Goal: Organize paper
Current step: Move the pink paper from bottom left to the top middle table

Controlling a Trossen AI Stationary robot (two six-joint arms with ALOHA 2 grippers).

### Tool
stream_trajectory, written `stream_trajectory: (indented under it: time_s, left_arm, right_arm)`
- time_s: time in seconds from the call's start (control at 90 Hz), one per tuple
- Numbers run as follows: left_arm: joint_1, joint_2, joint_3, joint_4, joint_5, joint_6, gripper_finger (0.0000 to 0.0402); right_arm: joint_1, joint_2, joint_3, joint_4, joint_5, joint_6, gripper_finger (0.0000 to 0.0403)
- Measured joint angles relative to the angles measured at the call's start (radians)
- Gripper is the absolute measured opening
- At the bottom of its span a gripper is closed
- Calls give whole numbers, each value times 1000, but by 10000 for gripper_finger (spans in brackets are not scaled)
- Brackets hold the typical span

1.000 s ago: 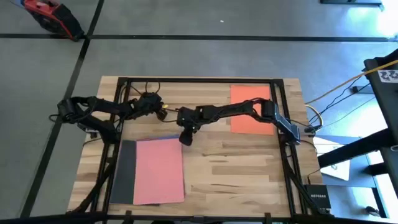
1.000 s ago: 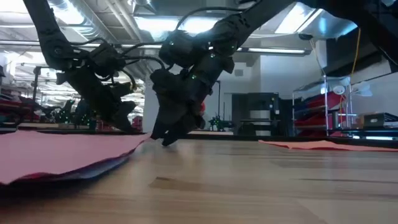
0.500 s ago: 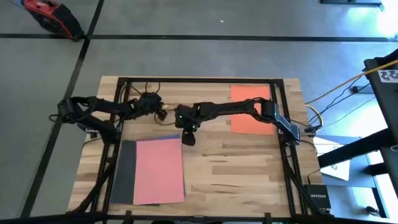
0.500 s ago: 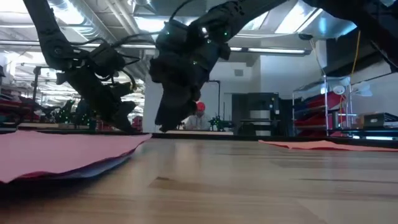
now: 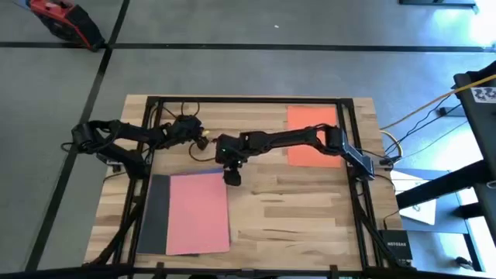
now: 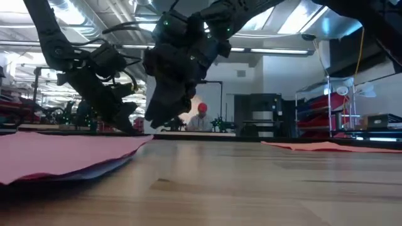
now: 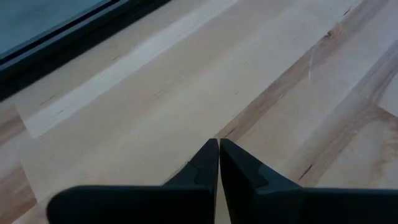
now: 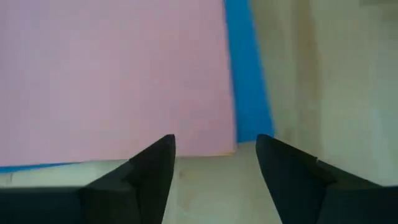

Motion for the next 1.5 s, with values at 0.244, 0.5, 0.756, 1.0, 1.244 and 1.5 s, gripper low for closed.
stream_trajectory:
  time_s: [0.244, 0.5, 0.756, 1.0, 1.244, 1.5]
  left_arm:
    - [0, 0, 0, 0, 1, 0, 0]
    - [0, 0, 0, 0, 1, 2, 0]
    - [0, 0, 0, -1, 1, 3, 0]
    - [0, 0, 0, -1, 0, 3, 0]
    - [0, 0, 0, -1, 0, 3, 0]
    - [0, 0, 0, -1, 0, 3, 0]
  right_arm:
    - [2, 32, -2, 6, -3, 19, 191]
    - [2, 58, -2, 48, -37, 52, 148]
    - [2, 60, -2, 44, -32, 51, 94]
    - [1, 60, -2, 20, 43, 44, 6]
    - [1, 59, -2, -5, 61, 35, 1]
    - [-5, 29, -1, -71, 96, 15, 0]
